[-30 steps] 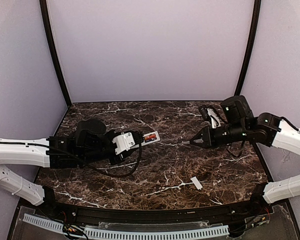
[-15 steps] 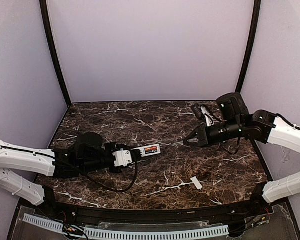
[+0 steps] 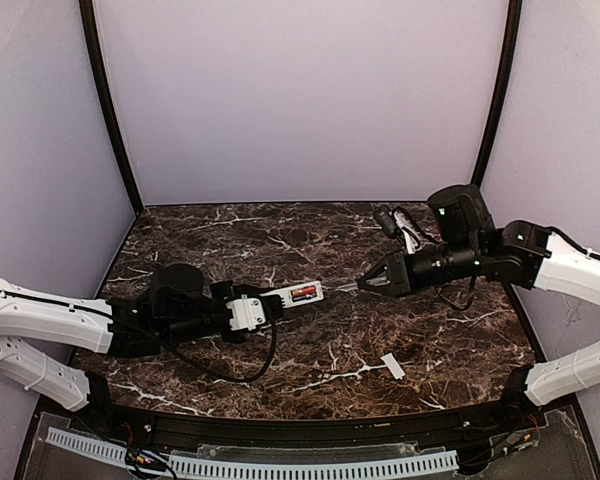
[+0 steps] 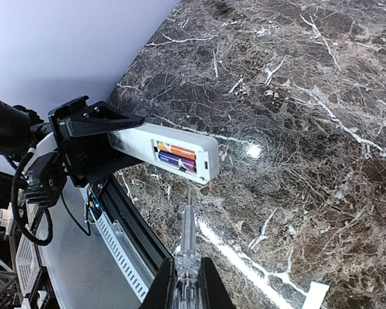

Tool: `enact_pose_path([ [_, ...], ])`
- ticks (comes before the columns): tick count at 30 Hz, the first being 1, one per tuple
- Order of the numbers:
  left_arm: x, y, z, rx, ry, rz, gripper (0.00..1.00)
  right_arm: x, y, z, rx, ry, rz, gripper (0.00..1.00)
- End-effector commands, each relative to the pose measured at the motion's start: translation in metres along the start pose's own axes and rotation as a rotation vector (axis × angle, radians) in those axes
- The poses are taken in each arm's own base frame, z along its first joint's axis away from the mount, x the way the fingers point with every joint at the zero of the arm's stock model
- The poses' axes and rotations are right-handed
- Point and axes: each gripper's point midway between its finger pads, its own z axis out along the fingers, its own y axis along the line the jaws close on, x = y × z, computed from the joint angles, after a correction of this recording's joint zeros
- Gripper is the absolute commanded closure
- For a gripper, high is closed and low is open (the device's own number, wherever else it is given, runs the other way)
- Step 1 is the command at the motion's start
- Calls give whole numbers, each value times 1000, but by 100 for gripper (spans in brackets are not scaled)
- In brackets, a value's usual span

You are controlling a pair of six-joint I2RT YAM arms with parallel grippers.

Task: Unload the batteries from the remote control

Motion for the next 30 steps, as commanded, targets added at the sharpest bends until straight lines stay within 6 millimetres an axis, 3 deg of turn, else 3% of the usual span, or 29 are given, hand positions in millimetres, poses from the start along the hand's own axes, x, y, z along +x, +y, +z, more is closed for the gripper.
enact_pose_path([
  [1,-10,17,2,-48,-11,-21,100,-15,12,-3,-1,-57,-31,100],
  [22,-12,8,2,10,-15,17,100,-16,22,-7,-1,-74,-28,100],
  [30,-18,18,-4,-16,-23,-1,100,-17,28,-6,-9,-75,-17,100],
])
